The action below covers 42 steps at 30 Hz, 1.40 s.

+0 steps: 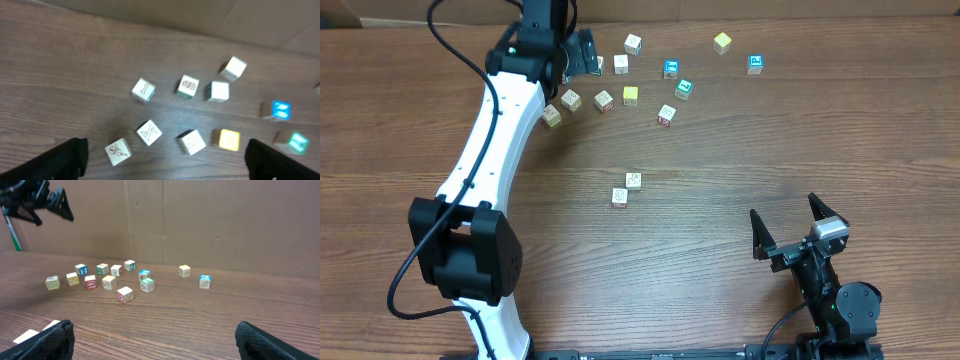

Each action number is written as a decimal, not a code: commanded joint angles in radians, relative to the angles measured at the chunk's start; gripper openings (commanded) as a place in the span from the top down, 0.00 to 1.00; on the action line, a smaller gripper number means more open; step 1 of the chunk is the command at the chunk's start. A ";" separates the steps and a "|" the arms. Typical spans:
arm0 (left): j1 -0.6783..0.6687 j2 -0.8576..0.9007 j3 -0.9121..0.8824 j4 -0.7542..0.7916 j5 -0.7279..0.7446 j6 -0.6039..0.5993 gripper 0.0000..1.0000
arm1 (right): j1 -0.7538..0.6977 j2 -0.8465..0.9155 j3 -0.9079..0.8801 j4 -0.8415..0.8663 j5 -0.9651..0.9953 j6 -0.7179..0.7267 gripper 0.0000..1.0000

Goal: Form a circle

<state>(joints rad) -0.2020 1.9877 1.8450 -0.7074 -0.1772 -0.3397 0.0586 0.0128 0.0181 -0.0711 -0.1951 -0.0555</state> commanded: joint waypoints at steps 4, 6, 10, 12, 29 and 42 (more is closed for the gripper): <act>0.007 -0.013 -0.130 0.073 -0.014 0.029 0.14 | -0.001 -0.010 -0.010 0.006 -0.001 0.006 0.00; 0.013 -0.013 -0.167 0.098 -0.014 0.029 0.16 | -0.001 -0.010 -0.010 0.006 -0.001 0.006 0.00; 0.034 -0.013 -0.237 0.132 -0.013 0.029 0.20 | -0.001 -0.010 -0.010 0.006 -0.001 0.006 0.00; 0.049 -0.013 -0.266 0.137 -0.014 0.021 0.21 | -0.001 -0.010 -0.010 0.006 -0.001 0.006 0.00; 0.118 -0.013 -0.397 0.290 0.014 -0.091 0.79 | -0.001 -0.010 -0.010 0.006 -0.001 0.006 0.00; 0.117 0.004 -0.399 0.339 0.070 -0.090 0.40 | -0.001 -0.010 -0.010 0.006 -0.001 0.006 0.00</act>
<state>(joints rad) -0.0788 1.9877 1.4590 -0.3725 -0.1207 -0.4271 0.0586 0.0128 0.0181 -0.0711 -0.1951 -0.0551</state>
